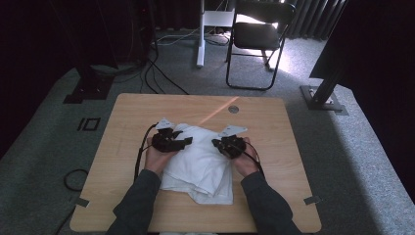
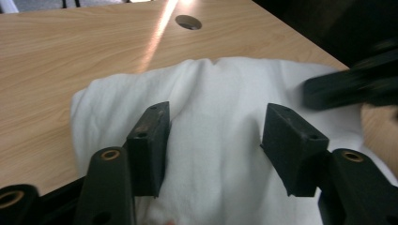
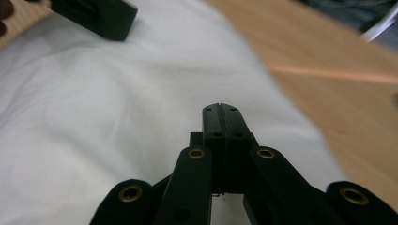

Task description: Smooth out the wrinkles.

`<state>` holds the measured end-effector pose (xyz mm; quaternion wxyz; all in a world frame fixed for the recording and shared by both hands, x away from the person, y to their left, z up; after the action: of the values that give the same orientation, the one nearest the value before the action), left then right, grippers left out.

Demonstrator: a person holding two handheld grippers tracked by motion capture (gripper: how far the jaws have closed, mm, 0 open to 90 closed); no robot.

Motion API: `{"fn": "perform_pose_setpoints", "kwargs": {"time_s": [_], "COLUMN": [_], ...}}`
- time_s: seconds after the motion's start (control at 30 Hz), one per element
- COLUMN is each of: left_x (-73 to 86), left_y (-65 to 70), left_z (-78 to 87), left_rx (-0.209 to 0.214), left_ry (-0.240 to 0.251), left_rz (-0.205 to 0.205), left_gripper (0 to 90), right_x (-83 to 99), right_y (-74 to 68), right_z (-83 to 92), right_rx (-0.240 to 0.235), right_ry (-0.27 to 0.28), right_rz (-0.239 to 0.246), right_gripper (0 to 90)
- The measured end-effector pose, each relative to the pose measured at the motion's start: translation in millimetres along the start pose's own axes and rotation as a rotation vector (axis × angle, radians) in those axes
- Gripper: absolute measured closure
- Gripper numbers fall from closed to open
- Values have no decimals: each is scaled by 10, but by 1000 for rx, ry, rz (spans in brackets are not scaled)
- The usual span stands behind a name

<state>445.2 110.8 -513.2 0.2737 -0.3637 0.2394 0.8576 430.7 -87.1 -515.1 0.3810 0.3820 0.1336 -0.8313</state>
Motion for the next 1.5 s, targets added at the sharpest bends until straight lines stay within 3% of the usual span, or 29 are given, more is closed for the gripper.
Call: {"fn": "perform_pose_setpoints", "kwargs": {"time_s": [0.1, 0.17, 0.23, 0.4, 0.5, 0.57, 0.6, 0.63, 0.67, 0.73, 0.9, 0.97, 1.03, 1.2, 1.23, 1.3, 1.37, 1.4, 1.5], "left_x": [1, -4, -12, -23, -29, -30, -29, -30, -31, -34, -32, -28, -26, 23, 45, 98, 151, 172, 180], "left_y": [-6, -13, -13, 26, 36, 40, 44, 49, 54, 60, 63, 66, 55, 51, 52, 47, 49, 51, 80], "left_z": [37, 51, 55, 55, 60, 72, 83, 92, 101, 119, 116, 115, 127, 150, 151, 150, 133, 117, 117], "left_rx": [8, 3, 5, 1, 1, 1, 3, 6, 5, 8, 14, 20, 13, 6, 4, 0, 8, 0, -4], "left_ry": [15, 20, 24, 26, 24, 28, 28, 30, 32, 36, 40, 41, 45, 32, 29, 22, 9, 1, 16], "left_rz": [12, 18, 20, 10, 8, 7, 6, 2, 1, 1, 8, 11, 14, 5, 3, 4, 5, 3, -1], "left_gripper": [394, 389, 389, 385, 383, 383, 383, 383, 383, 383, 383, 383, 383, 383, 383, 383, 384, 383, 381], "right_x": [62, 132, 215, 389, 468, 531, 562, 589, 608, 618, 667, 760, 912, 1375, 1430, 1452, 1371, 1307, 1056], "right_y": [40, -64, -274, -910, -1151, -1224, -1224, -1209, -1181, -1109, -929, -863, -788, -653, -615, -567, -524, -485, -320], "right_z": [298, 445, 505, 409, 289, 213, 196, 201, 225, 344, 772, 872, 878, 668, 628, 604, 640, 660, 710], "right_rx": [20, -30, -86, -184, -169, -132, -105, -111, -123, -146, -166, -181, -172, -127, -98, -109, -130, -134, -96], "right_ry": [41, 62, 67, 45, 7, -28, -48, -59, -62, -21, 100, 111, 83, -111, -147, -164, -108, -67, 36], "right_rz": [-19, -14, -6, 78, 121, 174, 191, 201, 190, 147, 80, 50, 25, 31, 28, 10, -19, -46, -100], "right_gripper": [898, 722, 604, 417, 340, 420, 575, 734, 824, 884, 887, 885, 886, 887, 886, 830, 656, 610, 574]}}
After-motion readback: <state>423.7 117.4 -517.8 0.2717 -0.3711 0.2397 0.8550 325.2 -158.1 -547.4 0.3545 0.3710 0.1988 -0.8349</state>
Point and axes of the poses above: each handheld gripper's, and its own axes: z roughly backward along the jaws, x roughly out of its underside, y roughly to its right, the point moved 6 cm from there along -z, roughly forward along the jaws, and after that the axes turned 7 degrees about -y, right-handed, at the moved point
